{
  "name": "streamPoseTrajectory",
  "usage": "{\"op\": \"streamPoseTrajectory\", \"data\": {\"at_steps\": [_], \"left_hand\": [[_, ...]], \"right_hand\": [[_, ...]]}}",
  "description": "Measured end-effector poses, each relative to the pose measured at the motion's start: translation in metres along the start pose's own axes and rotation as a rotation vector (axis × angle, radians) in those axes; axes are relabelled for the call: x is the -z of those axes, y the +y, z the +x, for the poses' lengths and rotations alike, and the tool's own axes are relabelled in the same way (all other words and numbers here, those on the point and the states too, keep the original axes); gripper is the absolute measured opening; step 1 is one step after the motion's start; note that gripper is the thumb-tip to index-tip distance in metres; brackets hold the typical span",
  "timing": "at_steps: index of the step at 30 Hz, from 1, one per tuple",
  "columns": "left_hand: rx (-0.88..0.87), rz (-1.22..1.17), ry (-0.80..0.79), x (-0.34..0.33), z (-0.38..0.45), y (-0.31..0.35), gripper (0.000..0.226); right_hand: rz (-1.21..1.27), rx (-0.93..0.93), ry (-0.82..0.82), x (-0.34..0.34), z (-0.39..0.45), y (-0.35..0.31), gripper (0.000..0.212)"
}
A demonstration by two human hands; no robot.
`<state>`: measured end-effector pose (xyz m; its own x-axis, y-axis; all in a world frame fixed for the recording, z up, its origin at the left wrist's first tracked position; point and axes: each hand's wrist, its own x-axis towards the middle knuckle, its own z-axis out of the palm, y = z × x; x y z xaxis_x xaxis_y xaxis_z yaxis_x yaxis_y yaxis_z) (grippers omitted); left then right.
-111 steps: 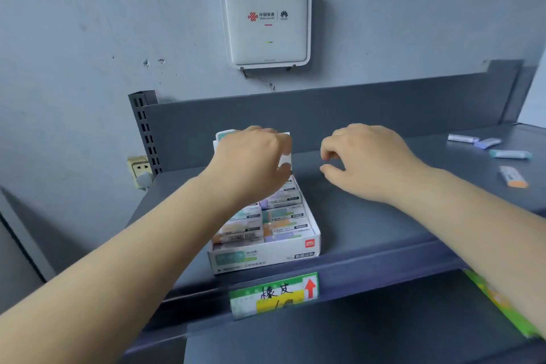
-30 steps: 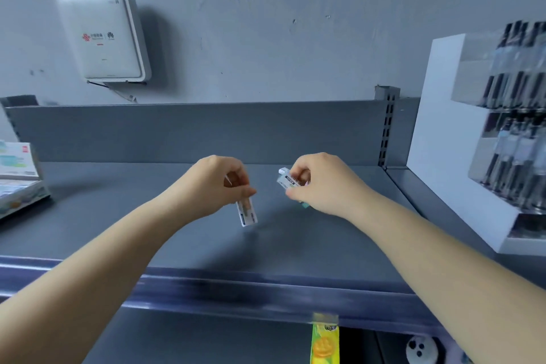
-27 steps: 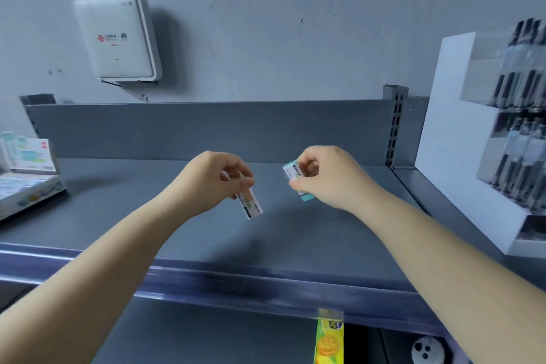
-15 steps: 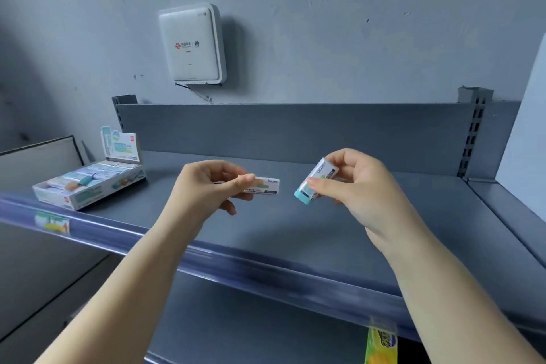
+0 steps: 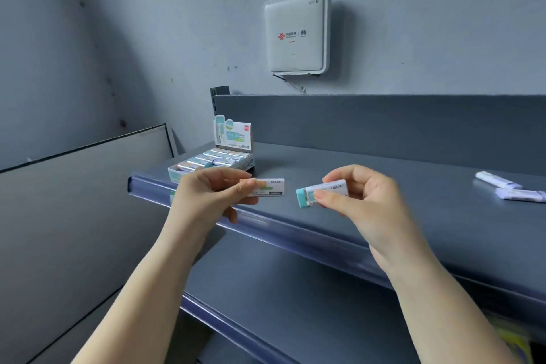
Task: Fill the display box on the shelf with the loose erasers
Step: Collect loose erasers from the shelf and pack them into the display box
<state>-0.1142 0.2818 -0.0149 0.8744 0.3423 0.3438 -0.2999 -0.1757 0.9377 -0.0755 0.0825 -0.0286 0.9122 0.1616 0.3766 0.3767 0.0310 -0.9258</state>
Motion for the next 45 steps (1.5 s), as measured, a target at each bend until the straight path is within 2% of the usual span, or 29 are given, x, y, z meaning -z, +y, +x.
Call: {"op": "streamPoseTrajectory", "data": {"at_steps": [4,9,18,23,28,36,38,42,45], "left_hand": [[-0.016,0.031,0.034,0.051,0.01,-0.006,0.012],[-0.008,0.051,0.018,0.103,0.025,-0.018,0.004],[0.025,0.06,-0.03,0.158,0.06,-0.045,0.005],[0.025,0.006,-0.036,0.169,0.088,-0.057,0.004],[0.017,-0.024,-0.062,0.176,0.124,-0.066,0.013],[-0.025,-0.056,-0.145,0.165,0.18,-0.073,0.025],[-0.036,-0.064,-0.172,0.16,0.188,-0.076,0.024],[-0.043,-0.08,-0.233,0.153,0.204,-0.084,0.007],[-0.05,-0.117,-0.281,0.149,0.216,-0.089,0.005]], "right_hand": [[-0.011,-0.043,-0.01,-0.049,0.004,0.006,0.017],[0.005,-0.038,0.001,-0.099,0.009,0.012,0.017],[-0.025,-0.008,0.054,-0.158,0.034,0.021,0.019],[-0.063,0.029,0.082,-0.175,0.065,0.024,0.022],[-0.123,0.083,0.093,-0.188,0.096,0.026,0.024],[-0.407,0.172,0.16,-0.205,0.128,0.028,0.023],[-0.452,0.173,0.164,-0.207,0.131,0.031,0.022],[-0.532,0.125,0.18,-0.206,0.135,0.037,0.019],[-0.609,0.072,0.181,-0.208,0.137,0.042,0.016]]}}
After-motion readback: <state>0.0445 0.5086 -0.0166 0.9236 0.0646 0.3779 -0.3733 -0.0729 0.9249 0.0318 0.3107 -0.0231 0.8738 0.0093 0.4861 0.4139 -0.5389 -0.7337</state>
